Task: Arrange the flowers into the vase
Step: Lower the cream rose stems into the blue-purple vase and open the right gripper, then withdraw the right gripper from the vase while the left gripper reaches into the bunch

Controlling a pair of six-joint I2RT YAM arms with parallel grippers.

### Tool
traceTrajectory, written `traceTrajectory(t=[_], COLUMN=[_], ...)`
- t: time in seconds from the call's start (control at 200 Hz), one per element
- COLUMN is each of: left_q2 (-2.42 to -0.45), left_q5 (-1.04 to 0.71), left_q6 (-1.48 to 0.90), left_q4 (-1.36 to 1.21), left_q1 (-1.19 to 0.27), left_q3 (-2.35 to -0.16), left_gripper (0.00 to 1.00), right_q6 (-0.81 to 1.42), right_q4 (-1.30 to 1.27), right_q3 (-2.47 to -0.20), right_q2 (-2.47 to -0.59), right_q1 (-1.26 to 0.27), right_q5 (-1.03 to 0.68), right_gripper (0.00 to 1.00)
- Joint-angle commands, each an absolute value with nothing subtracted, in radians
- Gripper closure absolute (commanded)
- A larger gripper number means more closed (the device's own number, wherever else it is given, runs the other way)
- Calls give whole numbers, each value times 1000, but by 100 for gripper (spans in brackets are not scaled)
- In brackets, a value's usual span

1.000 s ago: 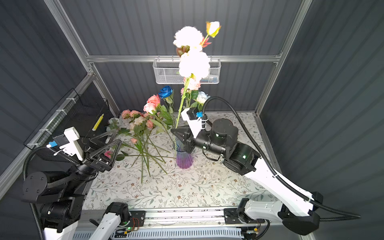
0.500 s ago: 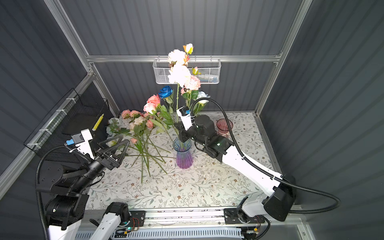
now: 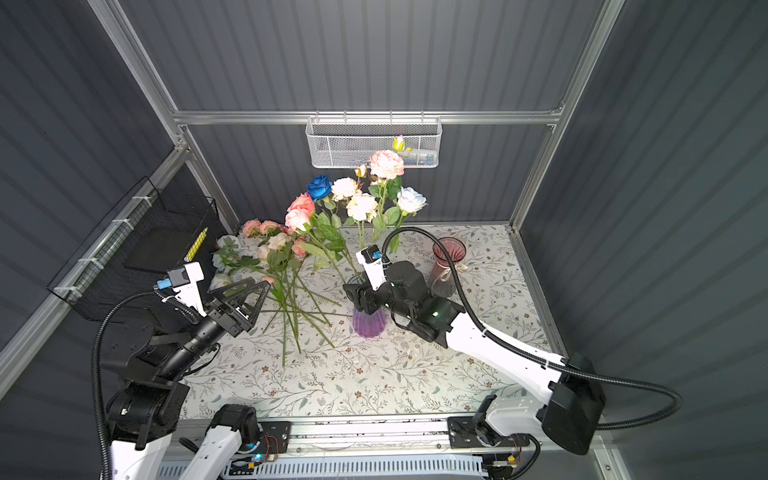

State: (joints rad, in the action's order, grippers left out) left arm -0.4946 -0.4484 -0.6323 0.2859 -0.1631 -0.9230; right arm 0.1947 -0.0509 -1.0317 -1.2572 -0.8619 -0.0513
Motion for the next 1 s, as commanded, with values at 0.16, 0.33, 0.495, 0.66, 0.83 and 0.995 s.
traceTrajectory(t=[0.16, 0.33, 0.495, 0.66, 0.83, 0.995], left_q2=[-501, -540, -687, -865, -1056, -1276], left_q5=[-347, -248, -214, -150, 16, 108], left_q6=[-626, -643, -657, -663, -625, -588], left_q4=[369, 408, 391, 297, 282, 282], left_q1=[-163, -163, -163, -163, -161, -157], left_q3=[-865, -806, -723, -655, -692, -760], left_gripper=[1, 2, 18, 35, 48, 57], right_q6=[304, 331, 342, 342, 328, 322], right_q4=[-63, -66, -49, -47, -19, -1], right_q3=[-926, -862, -839, -806, -801, -789], right_q2=[-1071, -946, -886, -838, -805, -766], right_q1=[-871, -872, -873, -874, -874, -873], right_q5=[-24, -64, -117, -106, -107, -89], right_gripper=[27, 27, 28, 29, 29, 29])
